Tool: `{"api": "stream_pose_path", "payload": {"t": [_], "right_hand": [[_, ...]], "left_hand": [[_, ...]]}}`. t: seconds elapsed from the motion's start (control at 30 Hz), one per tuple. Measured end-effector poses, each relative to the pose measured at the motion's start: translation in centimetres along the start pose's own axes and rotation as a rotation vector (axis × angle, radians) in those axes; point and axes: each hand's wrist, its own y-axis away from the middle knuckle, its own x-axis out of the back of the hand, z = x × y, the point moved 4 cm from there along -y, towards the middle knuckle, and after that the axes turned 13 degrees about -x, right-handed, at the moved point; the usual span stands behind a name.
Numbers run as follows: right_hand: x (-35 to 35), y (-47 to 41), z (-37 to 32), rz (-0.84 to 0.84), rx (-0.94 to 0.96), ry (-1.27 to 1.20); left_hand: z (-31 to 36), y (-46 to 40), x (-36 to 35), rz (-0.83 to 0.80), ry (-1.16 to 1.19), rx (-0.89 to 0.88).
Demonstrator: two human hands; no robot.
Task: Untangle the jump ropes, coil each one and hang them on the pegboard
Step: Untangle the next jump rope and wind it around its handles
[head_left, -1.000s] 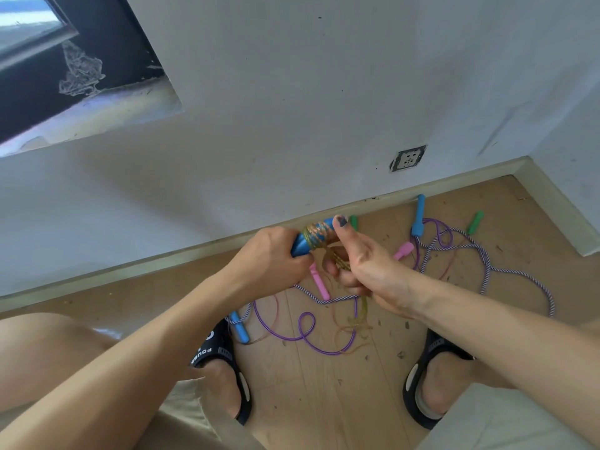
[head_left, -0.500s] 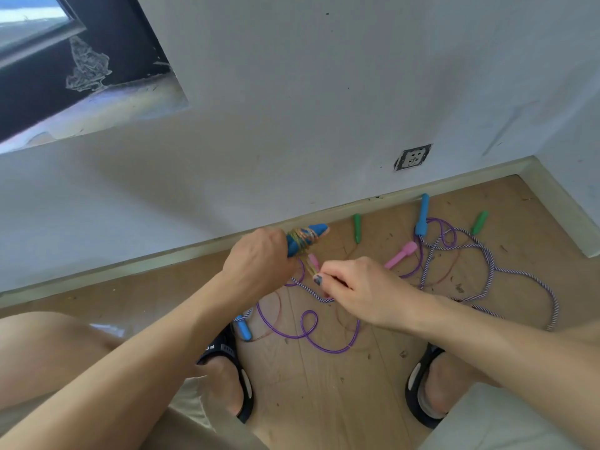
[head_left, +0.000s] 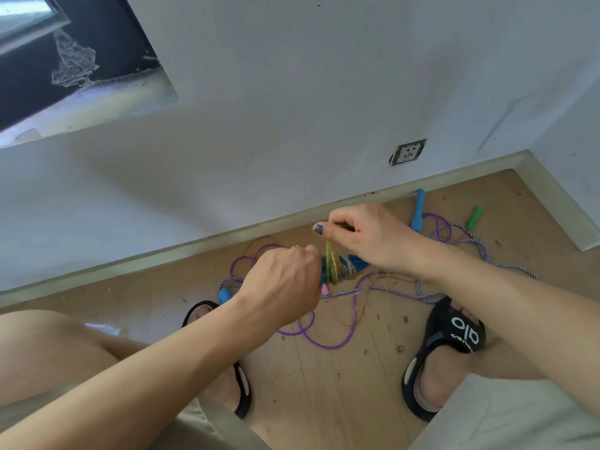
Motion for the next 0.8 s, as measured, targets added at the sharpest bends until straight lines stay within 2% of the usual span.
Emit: {"api": "stream_pose_path", "payload": {"t": [0.23, 0.4, 0.5, 0.67, 0.8], "right_hand": [[0.2, -0.6, -0.2, -0.129, 0.018, -0.064], [-0.9, -0.2, 0.1, -0.197, -0.045, -0.138], [-2.3, -0.4, 1.1, -0.221, -0.148, -0.238], [-3.9, 0.2, 2.0, -0.226, -0.318, -0.339], [-4.9, 1.2, 1.3, -0.124, -0.269, -0.31]], "left_hand": [[1.3, 1.0, 2.2, 0.06, 0.068, -0.134], [1.1, 1.5, 2.1, 0.086, 0.174, -0.184], [0.3, 1.7, 2.6, 0.213, 0.352, -0.201], [-2.8, 1.3, 3.2, 0.331, 0.622, 0.025], [-4.5, 0.5, 1.3, 0.263, 0.722, 0.228]]}}
